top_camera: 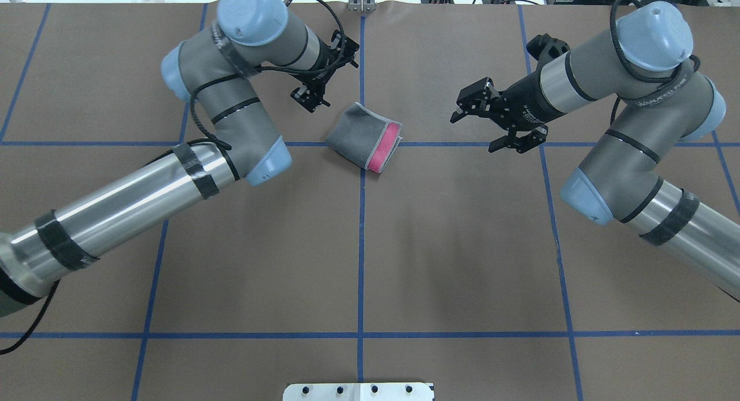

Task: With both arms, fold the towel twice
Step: 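Raise the left gripper away while the right gripper moves over the towel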

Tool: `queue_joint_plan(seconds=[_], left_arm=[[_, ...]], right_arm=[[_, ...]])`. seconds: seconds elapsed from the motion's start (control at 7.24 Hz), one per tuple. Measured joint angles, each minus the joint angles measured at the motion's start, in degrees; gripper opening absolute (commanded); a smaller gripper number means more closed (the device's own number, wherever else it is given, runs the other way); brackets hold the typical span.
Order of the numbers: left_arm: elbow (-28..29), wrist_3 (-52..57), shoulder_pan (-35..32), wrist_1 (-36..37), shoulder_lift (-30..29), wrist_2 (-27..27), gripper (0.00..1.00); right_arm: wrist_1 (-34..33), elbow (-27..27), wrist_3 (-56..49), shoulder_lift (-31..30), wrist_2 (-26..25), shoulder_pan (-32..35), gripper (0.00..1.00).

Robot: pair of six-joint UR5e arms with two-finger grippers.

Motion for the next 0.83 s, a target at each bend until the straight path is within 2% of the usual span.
queue_joint_plan(seconds=[0.28, 0.41, 0.55, 0.83], left_arm=[[-7.9, 10.7, -5.8, 0.0, 10.5, -8.4, 1.00], [-11.7, 17.2, -8.5, -0.2, 16.1, -11.4, 1.00], [-14.8, 23.1, -10.7, -0.3, 20.8, -13.2, 1.00], [-17.4, 28.2, -12.5, -0.4, 24.7, -14.3, 1.00]], right_arm=[[0.0, -3.0, -0.1, 4.5, -2.2, -0.6, 1.00], [0.0, -5.3, -0.1, 7.6, -4.9, -1.6, 1.00], [0.0, -8.1, 0.0, 10.9, -8.6, -3.4, 1.00], [0.1, -15.8, 0.0, 18.0, -17.0, -8.1, 1.00]])
